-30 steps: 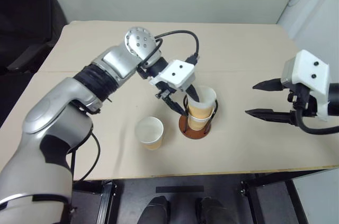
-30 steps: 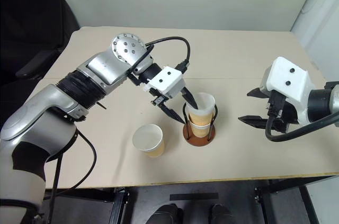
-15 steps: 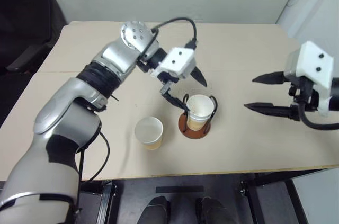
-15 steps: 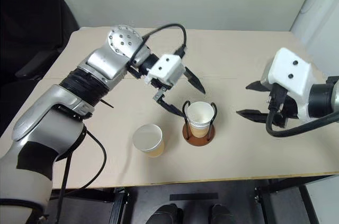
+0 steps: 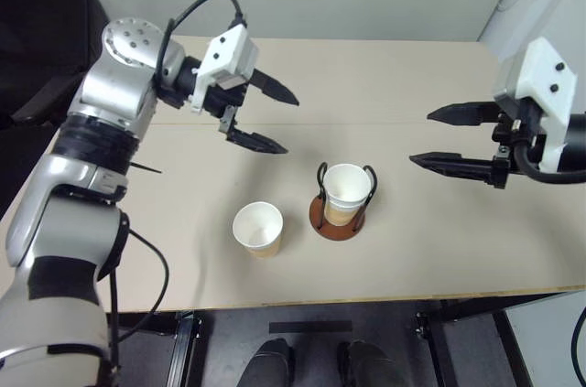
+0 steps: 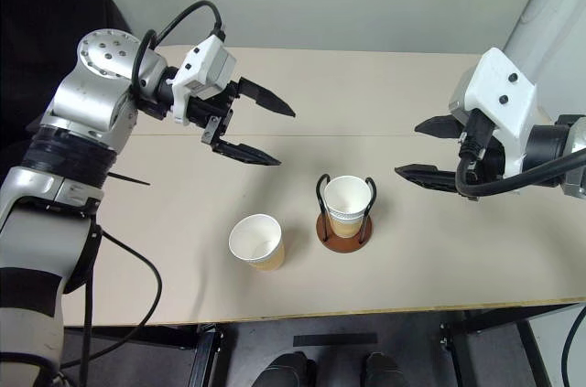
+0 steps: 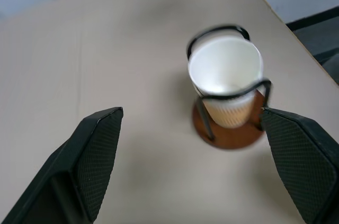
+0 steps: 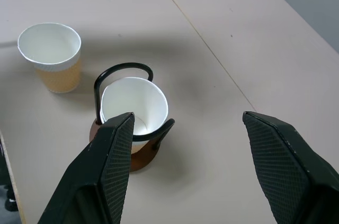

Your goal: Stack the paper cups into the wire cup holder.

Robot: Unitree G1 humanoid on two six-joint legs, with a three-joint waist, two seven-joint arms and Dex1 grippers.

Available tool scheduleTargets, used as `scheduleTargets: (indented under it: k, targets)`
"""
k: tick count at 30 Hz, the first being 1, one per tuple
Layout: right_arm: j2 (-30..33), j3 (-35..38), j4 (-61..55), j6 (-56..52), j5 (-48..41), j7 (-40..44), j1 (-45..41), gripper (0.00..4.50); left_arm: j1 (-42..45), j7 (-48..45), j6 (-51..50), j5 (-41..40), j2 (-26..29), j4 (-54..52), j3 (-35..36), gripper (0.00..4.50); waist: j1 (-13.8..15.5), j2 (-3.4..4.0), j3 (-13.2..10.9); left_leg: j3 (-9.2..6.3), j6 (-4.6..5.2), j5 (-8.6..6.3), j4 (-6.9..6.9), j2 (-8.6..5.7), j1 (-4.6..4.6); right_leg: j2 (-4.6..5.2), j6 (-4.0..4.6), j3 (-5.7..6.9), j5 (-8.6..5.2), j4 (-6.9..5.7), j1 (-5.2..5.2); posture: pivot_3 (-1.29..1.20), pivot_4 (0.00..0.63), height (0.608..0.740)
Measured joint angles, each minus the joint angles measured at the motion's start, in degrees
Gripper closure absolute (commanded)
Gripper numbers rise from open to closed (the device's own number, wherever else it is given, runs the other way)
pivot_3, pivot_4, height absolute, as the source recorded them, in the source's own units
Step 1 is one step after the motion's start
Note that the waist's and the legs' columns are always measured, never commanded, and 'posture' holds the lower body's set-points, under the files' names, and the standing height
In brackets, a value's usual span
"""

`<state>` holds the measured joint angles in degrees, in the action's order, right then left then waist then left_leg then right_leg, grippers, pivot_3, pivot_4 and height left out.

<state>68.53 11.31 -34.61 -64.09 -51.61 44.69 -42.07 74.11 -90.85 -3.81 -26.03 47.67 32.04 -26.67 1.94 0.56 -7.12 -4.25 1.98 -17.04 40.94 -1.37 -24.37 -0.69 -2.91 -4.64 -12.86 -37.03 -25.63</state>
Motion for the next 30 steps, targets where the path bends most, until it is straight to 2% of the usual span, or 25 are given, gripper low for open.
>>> scheduleTargets:
  k: [5,9,16,23,30]
  targets:
    - [0.3,-1.4,0.1,0.1,-0.5,2.6,-0.5,1.20,-4.3,0.0,-1.4,-1.5,9.9,-7.9,-3.5,0.05,-0.7,0.01,0.0,0.08,-0.01,0.01,-0.11,0.02,0.04,-0.05,0.02,-0.02,-0.01,-0.01,-0.05,0.00,0.150,0.740]
    - [0.4,-2.0,-0.6,0.2,-0.5,3.7,-0.4,1.20,-5.5,0.0,-1.3,-2.0,13.0,-11.1,-6.3,0.05,-0.2,0.01,0.0,-0.05,-0.01,0.01,-0.03,0.01,0.03,0.02,0.02,0.01,-0.01,0.01,0.00,0.00,0.150,0.740]
    - [0.8,-2.6,-1.9,0.0,-1.2,4.3,1.0,1.20,-6.0,0.0,-1.6,-2.9,13.7,-13.7,-7.5,0.05,-0.3,0.01,0.0,-0.05,-0.01,0.00,-0.03,0.02,0.03,0.06,0.02,0.01,-0.01,0.00,0.03,0.00,0.150,0.740]
    - [5.0,-2.1,-4.7,0.0,-1.3,6.9,5.6,1.20,-8.1,0.0,-2.9,-3.5,14.1,-16.7,-8.1,0.05,-0.4,0.02,0.0,-0.01,-0.01,0.00,-0.08,0.01,0.04,0.03,0.02,0.00,-0.01,0.02,0.02,0.00,0.150,0.740]
    - [6.5,0.6,-5.7,-0.1,-3.8,7.3,6.1,1.20,-8.8,0.0,-2.8,-0.8,13.4,-18.7,-9.3,0.05,-0.4,0.02,0.0,-0.02,-0.01,0.00,-0.09,0.01,0.06,0.05,0.03,-0.02,-0.01,0.01,0.05,0.00,0.150,0.740]
